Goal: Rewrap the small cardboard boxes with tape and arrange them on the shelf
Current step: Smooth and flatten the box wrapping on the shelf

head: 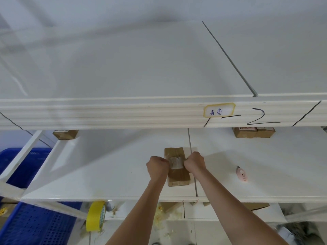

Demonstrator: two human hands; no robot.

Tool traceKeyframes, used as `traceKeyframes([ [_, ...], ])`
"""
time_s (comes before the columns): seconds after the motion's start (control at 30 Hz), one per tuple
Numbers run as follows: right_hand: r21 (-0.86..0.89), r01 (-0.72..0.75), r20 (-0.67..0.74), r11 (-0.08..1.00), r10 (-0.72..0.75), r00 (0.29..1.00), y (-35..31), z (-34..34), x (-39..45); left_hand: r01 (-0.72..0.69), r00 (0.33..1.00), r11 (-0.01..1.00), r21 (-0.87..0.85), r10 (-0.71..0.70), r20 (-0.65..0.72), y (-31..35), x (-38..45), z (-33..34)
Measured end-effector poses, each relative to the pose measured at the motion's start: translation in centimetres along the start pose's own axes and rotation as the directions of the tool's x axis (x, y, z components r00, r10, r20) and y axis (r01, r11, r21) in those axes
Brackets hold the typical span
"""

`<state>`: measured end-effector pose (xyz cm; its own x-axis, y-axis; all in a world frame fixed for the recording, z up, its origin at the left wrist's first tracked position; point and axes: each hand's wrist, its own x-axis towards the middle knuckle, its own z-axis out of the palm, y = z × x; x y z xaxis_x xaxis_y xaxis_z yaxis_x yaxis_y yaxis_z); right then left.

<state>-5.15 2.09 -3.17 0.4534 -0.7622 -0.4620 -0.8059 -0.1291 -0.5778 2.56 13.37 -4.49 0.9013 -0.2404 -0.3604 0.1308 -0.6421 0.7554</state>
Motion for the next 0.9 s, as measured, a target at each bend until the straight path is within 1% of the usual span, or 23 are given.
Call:
traceKeyframes([
  [0.1,-0.047,0.012,0.005,0.999,-0.012,1.0,-0.1,0.2,-0.3,0.019,0.999,0.998,0.053,-0.02,0.026,0.0,0.1,0.2],
  [0.27,-0.125,0.021,0.014,0.992,-0.019,1.0,-0.8,0.2,-0.3,0.011,0.992,0.99,0.142,-0.029,0.12,0.6,0.6,0.2],
  [0.43,-0.177,0.027,0.07,0.984,-0.015,0.997,-1.6,0.0,-0.2,0.068,0.978,0.983,0.173,-0.1,0.182,1.2,1.4,-0.4],
  [0.53,-0.174,0.011,0.108,0.985,0.008,0.994,-2.0,-0.1,-0.4,0.111,0.967,0.982,0.153,-0.142,0.213,1.2,1.0,-0.4],
  [0.63,-0.158,0.002,0.125,0.987,0.018,0.992,-2.0,-0.2,-0.4,0.104,0.969,0.988,0.118,-0.127,0.214,1.2,0.6,-0.2],
  [0.77,-0.06,-0.032,0.175,0.998,0.042,0.984,-1.8,-0.9,-0.5,0.121,0.963,0.988,0.097,-0.141,0.229,1.6,0.7,-0.6],
  [0.83,-0.008,-0.046,0.162,0.999,0.047,0.986,-1.7,-1.5,-0.6,0.128,0.961,0.99,0.065,-0.14,0.24,1.7,0.9,-0.8],
  [0.9,0.018,-0.049,0.115,0.999,0.047,0.992,-1.3,-1.9,-0.5,0.132,0.956,0.991,0.03,-0.135,0.262,1.7,0.8,-0.6],
])
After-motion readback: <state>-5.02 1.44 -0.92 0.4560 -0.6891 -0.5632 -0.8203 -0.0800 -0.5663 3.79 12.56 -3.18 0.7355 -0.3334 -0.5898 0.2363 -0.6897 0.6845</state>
